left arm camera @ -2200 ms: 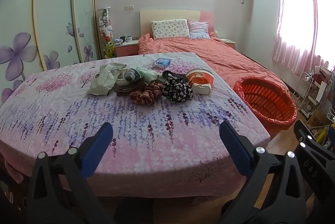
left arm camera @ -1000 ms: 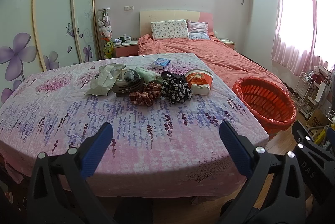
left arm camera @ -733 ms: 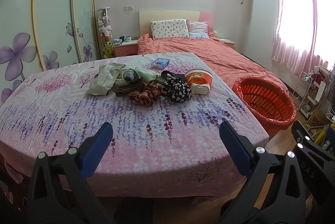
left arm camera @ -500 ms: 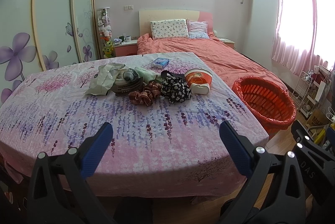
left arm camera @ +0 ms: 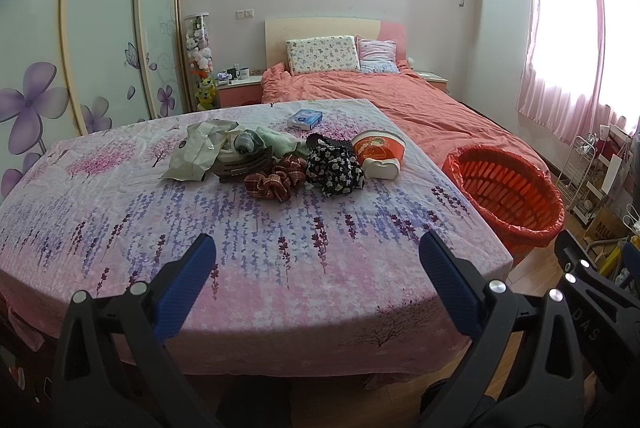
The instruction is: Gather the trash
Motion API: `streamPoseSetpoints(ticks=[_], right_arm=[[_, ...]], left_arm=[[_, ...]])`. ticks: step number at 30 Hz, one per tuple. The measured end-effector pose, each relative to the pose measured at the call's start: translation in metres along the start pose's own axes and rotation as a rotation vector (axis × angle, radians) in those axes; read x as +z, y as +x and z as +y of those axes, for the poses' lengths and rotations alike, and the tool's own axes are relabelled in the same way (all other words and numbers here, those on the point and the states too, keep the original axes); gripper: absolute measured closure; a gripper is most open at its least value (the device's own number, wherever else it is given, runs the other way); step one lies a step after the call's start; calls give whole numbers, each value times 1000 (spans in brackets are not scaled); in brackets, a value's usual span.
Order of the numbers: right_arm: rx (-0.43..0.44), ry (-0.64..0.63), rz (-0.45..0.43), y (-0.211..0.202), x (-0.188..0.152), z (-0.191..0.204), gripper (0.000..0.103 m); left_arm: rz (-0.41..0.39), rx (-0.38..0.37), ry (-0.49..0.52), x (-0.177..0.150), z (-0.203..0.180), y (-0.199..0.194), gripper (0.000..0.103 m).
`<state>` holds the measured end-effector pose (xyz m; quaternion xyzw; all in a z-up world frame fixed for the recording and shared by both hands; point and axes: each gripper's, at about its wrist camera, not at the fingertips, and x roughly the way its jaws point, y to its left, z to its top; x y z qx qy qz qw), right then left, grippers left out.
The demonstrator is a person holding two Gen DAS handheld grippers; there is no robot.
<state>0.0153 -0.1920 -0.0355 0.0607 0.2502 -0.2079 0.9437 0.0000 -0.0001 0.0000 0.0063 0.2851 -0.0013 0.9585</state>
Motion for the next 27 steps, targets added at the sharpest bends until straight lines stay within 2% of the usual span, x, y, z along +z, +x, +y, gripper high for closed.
streamPoseSetpoints(ticks=[27], right_arm=[[-1, 1, 5, 3, 0, -1, 2]], left_arm=[[5, -1, -3, 0, 1, 2, 4]])
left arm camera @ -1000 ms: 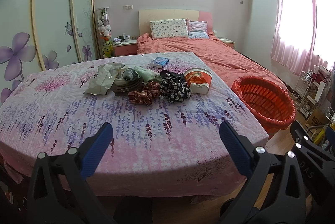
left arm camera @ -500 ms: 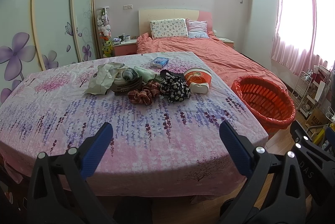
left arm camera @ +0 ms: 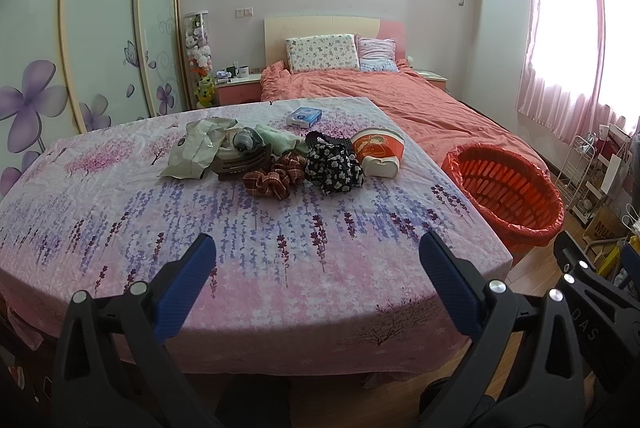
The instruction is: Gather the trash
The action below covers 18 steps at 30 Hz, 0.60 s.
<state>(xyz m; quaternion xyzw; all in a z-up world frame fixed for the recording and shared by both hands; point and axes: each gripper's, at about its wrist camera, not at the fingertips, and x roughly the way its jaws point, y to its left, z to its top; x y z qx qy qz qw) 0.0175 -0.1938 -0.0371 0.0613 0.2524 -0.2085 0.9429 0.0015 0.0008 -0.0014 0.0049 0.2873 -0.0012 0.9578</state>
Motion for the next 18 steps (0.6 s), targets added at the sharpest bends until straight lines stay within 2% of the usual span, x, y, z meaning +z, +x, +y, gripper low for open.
streamPoseSetpoints(ticks=[8, 18], right_arm=[[10, -1, 5, 3, 1, 4, 2], [69, -34, -1, 23, 21, 37, 2]], left_arm=[[19, 15, -29, 2, 10, 9, 4], [42, 65, -106, 22, 63, 46, 4]])
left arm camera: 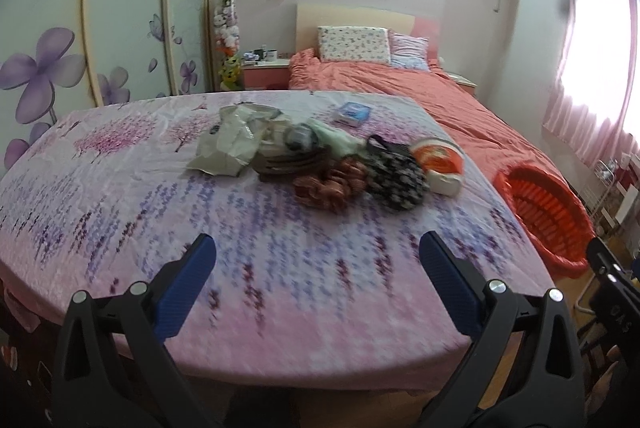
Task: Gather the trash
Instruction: 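Grasp the white snack bag with the left tool while the right tool grasps the red paper cup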
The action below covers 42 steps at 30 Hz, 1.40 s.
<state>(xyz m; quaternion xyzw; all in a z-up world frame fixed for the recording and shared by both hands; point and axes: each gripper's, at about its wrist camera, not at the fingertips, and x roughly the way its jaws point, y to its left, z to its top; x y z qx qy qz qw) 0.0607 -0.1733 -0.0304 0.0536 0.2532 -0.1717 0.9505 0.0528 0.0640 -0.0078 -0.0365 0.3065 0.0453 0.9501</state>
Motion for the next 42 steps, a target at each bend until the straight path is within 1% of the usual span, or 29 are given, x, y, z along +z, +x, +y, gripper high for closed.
streamPoseSetpoints(ticks=[3, 6, 12, 15, 19, 22, 26, 31, 34, 37, 40, 42], right_arm=[[31, -1, 7, 8, 7, 9, 2], [65, 9, 20, 24, 19, 20, 2], [159, 18, 104, 70, 37, 46, 2], [207, 21, 150, 97, 44, 61, 3], [219, -1, 204, 128, 48, 79, 5], [214, -12, 249, 145, 48, 89, 5], [195, -31, 282, 161, 45, 99, 7], [188, -65, 313, 176, 44, 110, 16], [186, -66, 319, 177, 43, 110, 18], [189, -62, 329, 181, 43, 112, 22], [191, -65, 342, 182, 40, 112, 29], [192, -62, 340, 182, 41, 111, 29]], left_arm=[[-2, 29, -12, 13, 20, 15, 4], [0, 73, -16, 28, 42, 34, 4], [38, 119, -27, 55, 88, 81, 4], [75, 127, -30, 69, 107, 113, 4], [128, 111, -48, 82, 123, 153, 4], [163, 94, -55, 87, 128, 174, 4], [190, 88, -41, 89, 126, 195, 4], [217, 75, -13, 88, 118, 212, 4], [225, 64, -6, 88, 114, 218, 4], [230, 73, 5, 92, 111, 226, 4], [245, 81, -9, 96, 113, 238, 4], [258, 73, -40, 97, 120, 242, 6]])
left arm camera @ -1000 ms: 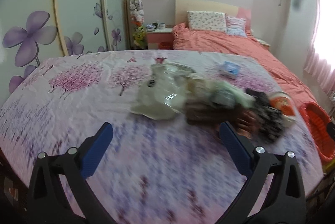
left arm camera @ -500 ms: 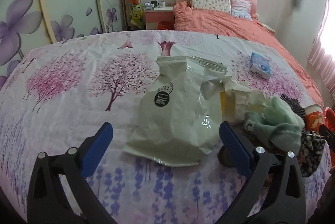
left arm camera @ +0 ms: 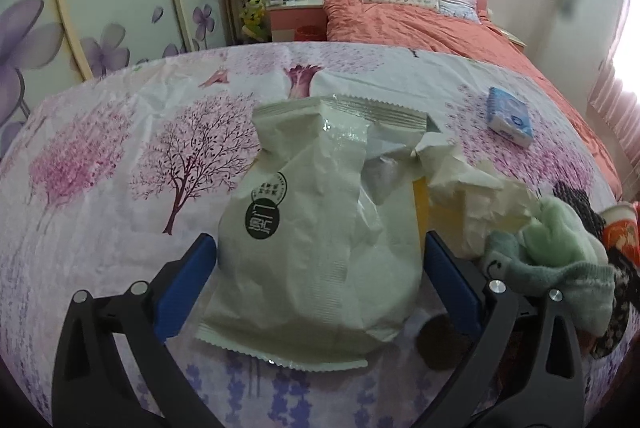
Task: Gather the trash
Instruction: 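Grasp the white snack bag with the left tool while the right tool grasps the red paper cup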
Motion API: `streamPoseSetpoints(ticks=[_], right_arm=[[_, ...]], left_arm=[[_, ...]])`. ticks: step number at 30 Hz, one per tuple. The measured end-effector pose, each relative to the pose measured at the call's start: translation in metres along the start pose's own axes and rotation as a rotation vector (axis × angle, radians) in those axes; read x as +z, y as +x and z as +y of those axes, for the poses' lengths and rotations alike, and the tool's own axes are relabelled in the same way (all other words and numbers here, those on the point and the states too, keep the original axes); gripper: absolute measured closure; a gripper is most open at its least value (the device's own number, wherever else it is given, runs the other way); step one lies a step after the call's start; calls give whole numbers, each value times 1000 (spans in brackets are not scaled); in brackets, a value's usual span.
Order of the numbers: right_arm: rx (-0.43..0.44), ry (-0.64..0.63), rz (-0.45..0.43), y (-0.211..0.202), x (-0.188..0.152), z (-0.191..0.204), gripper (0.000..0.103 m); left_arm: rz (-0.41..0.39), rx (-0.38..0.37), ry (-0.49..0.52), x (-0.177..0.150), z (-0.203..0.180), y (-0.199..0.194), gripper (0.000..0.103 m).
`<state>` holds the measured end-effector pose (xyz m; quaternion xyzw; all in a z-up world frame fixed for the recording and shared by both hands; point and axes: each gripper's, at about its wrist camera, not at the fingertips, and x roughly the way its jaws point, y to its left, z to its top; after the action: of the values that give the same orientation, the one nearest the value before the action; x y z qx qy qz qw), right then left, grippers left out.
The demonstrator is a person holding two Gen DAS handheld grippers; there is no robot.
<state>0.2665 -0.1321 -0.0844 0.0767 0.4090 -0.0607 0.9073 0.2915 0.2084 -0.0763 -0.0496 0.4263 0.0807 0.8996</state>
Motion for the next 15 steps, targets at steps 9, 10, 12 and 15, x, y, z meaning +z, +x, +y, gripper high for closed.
streamPoseSetpoints(ticks=[9, 10, 12, 15], right_arm=[[16, 11, 0, 0, 0, -5, 29], [17, 10, -2, -1, -1, -5, 29], [18, 10, -4, -2, -1, -6, 29], [21, 17, -3, -2, -2, -8, 29]], left_arm=[[2, -16, -58, -2, 17, -1, 17], [-1, -21, -64, -2, 18, -2, 20], [-6, -29, -68, -3, 21, -6, 22], [-7, -24, -65, -5, 24, -9, 26]])
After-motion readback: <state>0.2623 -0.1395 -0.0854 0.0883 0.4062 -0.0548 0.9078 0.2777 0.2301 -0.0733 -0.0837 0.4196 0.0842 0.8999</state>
